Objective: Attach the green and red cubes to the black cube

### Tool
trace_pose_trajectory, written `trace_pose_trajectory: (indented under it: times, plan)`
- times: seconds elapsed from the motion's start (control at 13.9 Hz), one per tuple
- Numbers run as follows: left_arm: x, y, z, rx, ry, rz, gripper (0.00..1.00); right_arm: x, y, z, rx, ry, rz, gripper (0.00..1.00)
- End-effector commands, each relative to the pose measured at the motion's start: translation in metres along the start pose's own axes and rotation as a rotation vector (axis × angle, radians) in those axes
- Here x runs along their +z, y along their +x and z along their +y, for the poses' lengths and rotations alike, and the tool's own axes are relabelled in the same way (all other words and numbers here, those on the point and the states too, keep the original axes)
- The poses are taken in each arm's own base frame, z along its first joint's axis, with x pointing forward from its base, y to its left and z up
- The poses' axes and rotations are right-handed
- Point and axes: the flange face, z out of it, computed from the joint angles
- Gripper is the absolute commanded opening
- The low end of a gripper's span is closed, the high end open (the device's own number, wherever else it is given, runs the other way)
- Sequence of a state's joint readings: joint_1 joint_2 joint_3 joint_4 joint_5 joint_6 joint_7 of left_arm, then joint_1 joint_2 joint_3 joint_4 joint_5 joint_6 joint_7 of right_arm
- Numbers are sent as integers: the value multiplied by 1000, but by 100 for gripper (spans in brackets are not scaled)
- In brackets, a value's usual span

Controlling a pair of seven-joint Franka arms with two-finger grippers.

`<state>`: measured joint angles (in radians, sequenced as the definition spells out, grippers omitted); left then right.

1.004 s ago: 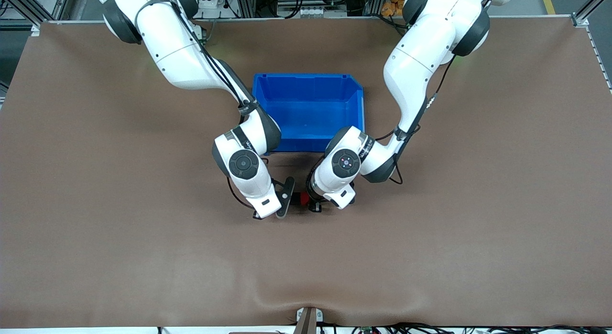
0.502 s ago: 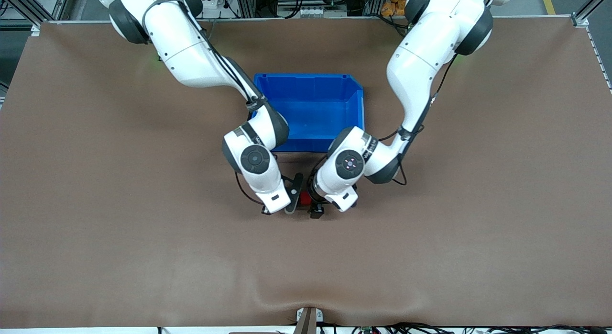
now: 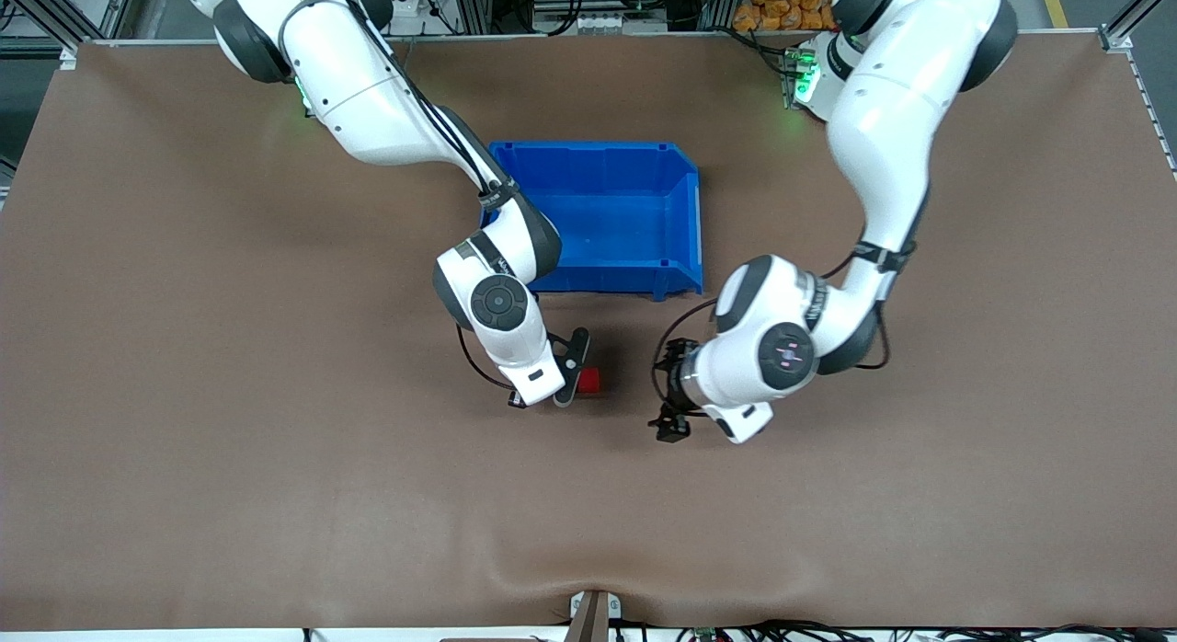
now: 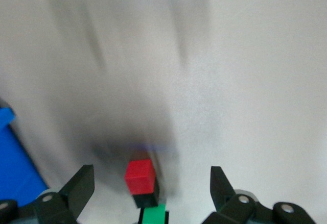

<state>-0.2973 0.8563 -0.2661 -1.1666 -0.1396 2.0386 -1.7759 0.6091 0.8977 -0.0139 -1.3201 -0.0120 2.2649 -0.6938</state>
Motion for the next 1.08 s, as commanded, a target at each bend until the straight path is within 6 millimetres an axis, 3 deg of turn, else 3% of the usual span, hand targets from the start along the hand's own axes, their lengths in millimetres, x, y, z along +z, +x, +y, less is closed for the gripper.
trace_pose_trajectory:
  times: [0.0, 0.22, 0.36, 0.5, 0.79, 0.93, 1.0]
  plan:
    - [-55, 0, -14, 123, 48, -21, 100, 3, 5, -6, 7, 12, -3, 5]
    - [-119, 11, -26, 179, 46, -7, 100, 4, 10, -13, -3, 12, -5, 7]
    - [-156, 8, -41, 248, 65, 5, 100, 5, 10, -13, -4, 11, -3, 8]
    - [-177, 7, -54, 310, 95, 29, 100, 7, 12, -15, -8, 10, -3, 9]
    - [-224, 38, -68, 411, 110, 35, 100, 8, 17, -22, -25, 5, -4, 11]
    - [-244, 43, -78, 432, 122, 43, 100, 8, 19, -24, -29, 4, -5, 13]
    - [-256, 52, -81, 450, 122, 44, 100, 8, 19, -24, -31, 3, -5, 26]
